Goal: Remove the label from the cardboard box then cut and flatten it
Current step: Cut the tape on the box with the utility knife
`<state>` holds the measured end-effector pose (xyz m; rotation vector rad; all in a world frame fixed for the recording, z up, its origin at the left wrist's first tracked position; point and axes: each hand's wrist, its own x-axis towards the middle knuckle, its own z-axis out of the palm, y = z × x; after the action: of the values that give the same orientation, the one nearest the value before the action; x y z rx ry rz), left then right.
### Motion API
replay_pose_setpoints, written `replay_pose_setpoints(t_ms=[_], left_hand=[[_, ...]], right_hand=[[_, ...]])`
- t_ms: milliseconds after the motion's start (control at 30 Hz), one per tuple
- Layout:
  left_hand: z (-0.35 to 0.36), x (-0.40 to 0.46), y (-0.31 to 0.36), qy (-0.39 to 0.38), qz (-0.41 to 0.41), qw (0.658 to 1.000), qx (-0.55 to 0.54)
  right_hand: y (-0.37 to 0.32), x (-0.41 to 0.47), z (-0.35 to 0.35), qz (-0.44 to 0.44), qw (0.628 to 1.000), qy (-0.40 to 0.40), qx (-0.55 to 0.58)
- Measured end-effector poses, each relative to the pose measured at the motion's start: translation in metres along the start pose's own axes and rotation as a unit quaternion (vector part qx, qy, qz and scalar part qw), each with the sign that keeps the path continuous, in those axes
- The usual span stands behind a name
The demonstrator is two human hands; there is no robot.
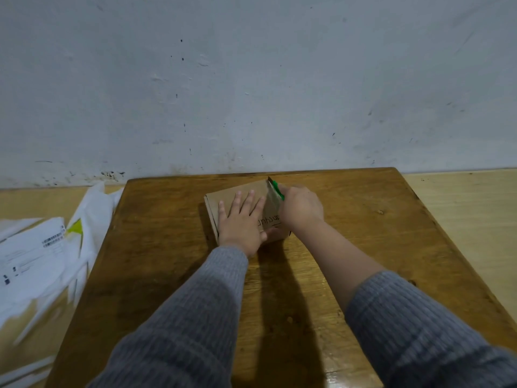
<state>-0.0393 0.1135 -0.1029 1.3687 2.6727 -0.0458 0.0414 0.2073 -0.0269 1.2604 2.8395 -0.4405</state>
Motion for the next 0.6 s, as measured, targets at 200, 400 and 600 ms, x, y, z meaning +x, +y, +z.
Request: replay_pose_setpoints(t_ms=[200, 400, 600], left_hand=[[-0.002, 0.001, 0.001, 0.002, -0.004, 1.0, 0.005], [-0.002, 0.0, 0.001, -0.011, -0.005, 1.0, 0.003], [-0.001, 0.002, 0.002, -0.014, -0.013, 1.0, 0.0]], right_hand=[[0.014, -0.018, 0.004, 0.007, 1.0, -0.007, 0.021], [0.029, -0.034, 0.014, 0.02, 0.998, 0.011, 0.056], [0.043, -0.049, 0.014, 0.04, 0.995, 0.015, 0.087]])
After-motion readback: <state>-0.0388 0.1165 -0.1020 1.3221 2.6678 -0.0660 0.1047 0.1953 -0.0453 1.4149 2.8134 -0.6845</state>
